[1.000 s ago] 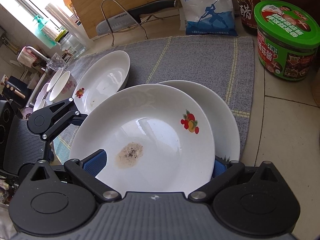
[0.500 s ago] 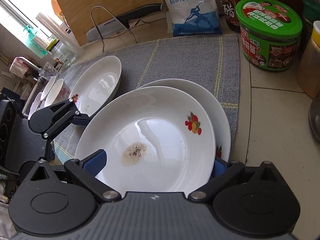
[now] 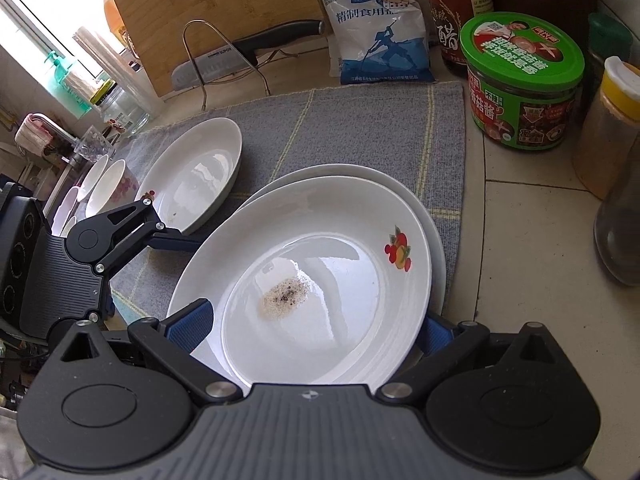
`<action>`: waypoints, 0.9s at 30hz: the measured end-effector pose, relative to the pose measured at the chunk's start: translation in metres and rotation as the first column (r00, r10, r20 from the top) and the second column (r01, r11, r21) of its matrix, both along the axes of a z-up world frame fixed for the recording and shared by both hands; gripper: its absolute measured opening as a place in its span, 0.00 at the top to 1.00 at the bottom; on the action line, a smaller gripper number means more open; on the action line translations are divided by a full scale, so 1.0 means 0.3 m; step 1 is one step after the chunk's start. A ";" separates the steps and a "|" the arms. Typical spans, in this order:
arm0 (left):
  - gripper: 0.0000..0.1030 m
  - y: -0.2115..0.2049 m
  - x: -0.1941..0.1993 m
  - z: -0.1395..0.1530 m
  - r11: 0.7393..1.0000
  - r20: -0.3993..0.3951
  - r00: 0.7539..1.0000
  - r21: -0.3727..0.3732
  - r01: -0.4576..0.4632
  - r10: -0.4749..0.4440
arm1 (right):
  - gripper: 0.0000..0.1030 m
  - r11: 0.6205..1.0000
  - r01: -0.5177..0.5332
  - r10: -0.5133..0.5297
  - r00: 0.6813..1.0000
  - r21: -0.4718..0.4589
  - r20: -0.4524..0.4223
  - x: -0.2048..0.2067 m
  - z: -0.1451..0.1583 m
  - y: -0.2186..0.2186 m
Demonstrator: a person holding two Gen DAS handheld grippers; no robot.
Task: Organize plates and bowls
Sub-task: 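Lower the stained plate onto the placed plate and open the right gripper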
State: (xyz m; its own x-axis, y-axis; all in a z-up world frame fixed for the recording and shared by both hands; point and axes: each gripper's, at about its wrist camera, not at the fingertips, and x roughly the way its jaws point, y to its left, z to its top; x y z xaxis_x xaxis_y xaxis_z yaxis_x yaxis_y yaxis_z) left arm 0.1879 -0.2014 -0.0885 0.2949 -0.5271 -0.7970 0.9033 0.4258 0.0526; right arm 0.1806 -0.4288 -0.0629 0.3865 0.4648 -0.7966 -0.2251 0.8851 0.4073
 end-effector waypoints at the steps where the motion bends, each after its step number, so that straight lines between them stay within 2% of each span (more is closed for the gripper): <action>1: 0.02 -0.001 0.000 -0.001 1.000 0.002 1.000 0.003 -0.003 0.003 | 0.00 1.000 -0.002 0.002 1.000 -0.002 0.003 -0.001 0.002 -0.001; 10: 0.02 -0.006 0.001 0.001 1.000 0.004 1.000 0.016 -0.022 0.022 | 0.00 0.999 -0.015 0.016 1.000 -0.040 0.022 -0.018 0.018 0.001; 20: 0.02 -0.008 0.000 0.005 0.999 0.005 0.999 0.020 -0.038 0.038 | 0.00 0.989 -0.037 0.041 0.999 -0.144 0.025 -0.047 0.011 0.029; 27: 0.02 -0.009 -0.003 0.012 0.999 0.005 0.999 0.015 -0.043 0.043 | 0.00 0.988 -0.026 0.033 0.999 -0.149 0.042 -0.067 0.007 0.027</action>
State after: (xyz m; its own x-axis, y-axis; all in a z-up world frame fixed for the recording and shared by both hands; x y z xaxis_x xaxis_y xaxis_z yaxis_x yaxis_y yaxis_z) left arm 0.1871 -0.2041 -0.0849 0.3209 -0.5016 -0.8034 0.8840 0.4631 0.0639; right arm 0.1605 -0.4207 -0.0608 0.4105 0.3544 -0.8402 -0.2667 0.9278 0.2610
